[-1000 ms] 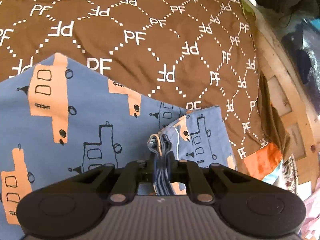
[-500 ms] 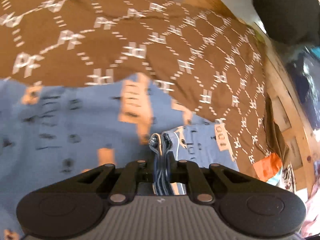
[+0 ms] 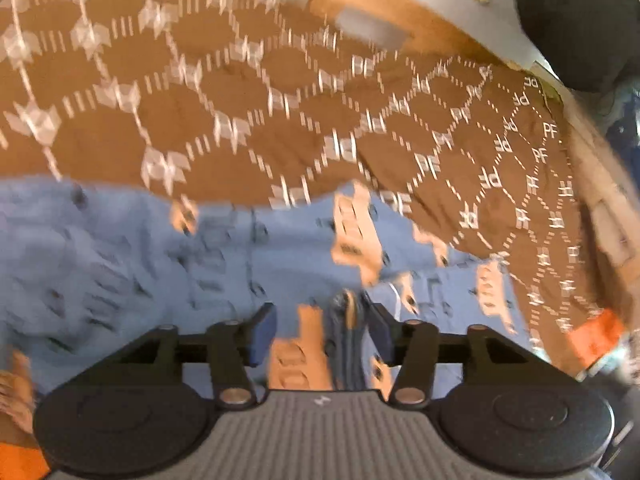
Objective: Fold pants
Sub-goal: 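Lift the held pants edge with both tools and fold it over the pants, then open both tools and release the folded pants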
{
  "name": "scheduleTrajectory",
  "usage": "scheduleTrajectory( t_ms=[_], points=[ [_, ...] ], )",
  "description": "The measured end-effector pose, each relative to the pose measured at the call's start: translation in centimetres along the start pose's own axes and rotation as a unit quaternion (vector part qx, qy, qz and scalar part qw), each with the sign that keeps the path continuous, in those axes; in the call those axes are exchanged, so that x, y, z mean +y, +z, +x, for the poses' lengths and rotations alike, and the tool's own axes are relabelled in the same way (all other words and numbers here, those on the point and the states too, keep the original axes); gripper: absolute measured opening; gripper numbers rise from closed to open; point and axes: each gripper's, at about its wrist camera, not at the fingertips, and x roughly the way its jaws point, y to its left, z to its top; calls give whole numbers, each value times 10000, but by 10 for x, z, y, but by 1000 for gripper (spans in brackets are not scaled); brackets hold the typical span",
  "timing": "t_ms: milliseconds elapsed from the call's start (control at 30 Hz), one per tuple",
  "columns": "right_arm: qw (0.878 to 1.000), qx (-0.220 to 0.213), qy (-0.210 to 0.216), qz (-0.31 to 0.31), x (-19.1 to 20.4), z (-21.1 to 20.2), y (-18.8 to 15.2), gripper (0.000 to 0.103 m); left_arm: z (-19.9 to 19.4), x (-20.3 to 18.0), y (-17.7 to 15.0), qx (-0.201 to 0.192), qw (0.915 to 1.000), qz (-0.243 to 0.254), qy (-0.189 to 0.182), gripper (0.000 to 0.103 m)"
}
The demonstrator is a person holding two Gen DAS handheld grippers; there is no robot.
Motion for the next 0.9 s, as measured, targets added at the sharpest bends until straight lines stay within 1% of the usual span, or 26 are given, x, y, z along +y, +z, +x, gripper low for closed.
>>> scheduleTrajectory(
  t_ms=[33, 67, 100, 167, 200, 267, 300, 333, 367, 433, 500, 533, 567, 600, 667, 733, 767, 800, 833, 867, 900],
  points=[
    [9993, 61, -361, -47, -14, 5, -5, 53, -2, -6, -1, -165, 9998, 90, 114, 59],
    [9975, 170, -678, -37, -29, 14, -9, 52, -1, -12, -3, -287, 9993, 149, 182, 61],
    [9961, 237, -855, 20, -44, 24, -12, 52, 2, -19, -5, -362, 9990, 177, 212, 62],
    [9946, 286, -1001, 37, -66, 47, -15, 52, 12, -33, -8, -333, 9984, 288, 362, 65],
    [9940, 310, -1048, -27, -72, 60, -16, 52, 18, -40, -10, -284, 9973, 424, 536, 65],
    [9935, 427, -1047, -95, -79, 86, -20, 52, 32, -47, -17, -288, 9906, 793, 1074, 68],
    [9928, 546, -1057, -112, -82, 96, -24, 52, 34, -44, -21, -333, 9896, 829, 1123, 72],
    [9908, 668, -1169, -112, -88, 103, -32, 53, 34, -39, -24, -391, 9904, 762, 1083, 73],
    [9890, 698, -1301, -53, -94, 107, -40, 62, 33, -33, -25, -409, 9914, 675, 1045, 73],
    [9867, 671, -1477, 130, -104, 100, -49, 71, 30, -25, -27, -406, 9924, 688, 934, 73],
    [9842, 662, -1640, 130, -108, 89, -49, 69, 21, -22, -28, -417, 9922, 781, 878, 75],
    [9817, 630, -1799, 51, -105, 82, -48, 62, 13, -22, -29, -494, 9913, 783, 938, 75],
    [9811, 568, -1849, 22, -101, 73, -46, 61, 5, -22, -31, -565, 9898, 752, 1066, 75],
    [9835, 445, -1751, 100, -96, 56, -45, 61, -3, -22, -33, -633, 9891, 715, 1120, 75],
    [9893, 242, -1421, 221, -81, 29, -46, 64, -21, -23, -42, -771, 9910, 668, 866, 77],
    [9929, 153, -1177, 6, -58, 13, -51, 66, -31, -29, -56, -802, 9934, 513, 635, 83],
    [9938, 173, -1094, -83, -49, 10, -55, 67, -31, -35, -66, -768, 9942, 513, 559, 83],
    [9941, 234, -1049, -164, -42, 7, -60, 67, -28, -41, -75, -698, 9937, 621, 624, 83],
    [9934, 320, -1075, -239, -37, 9, -65, 67, -21, -47, -83, -568, 9920, 766, 827, 83],
    [9919, 415, -1165, -278, -35, 10, -73, 67, -12, -51, -92, -368, 9889, 893, 1126, 83],
    [9910, 427, -1244, -234, -37, 10, -79, 69, -8, -51, -100, -402, 9879, 923, 1184, 84]
  ],
)
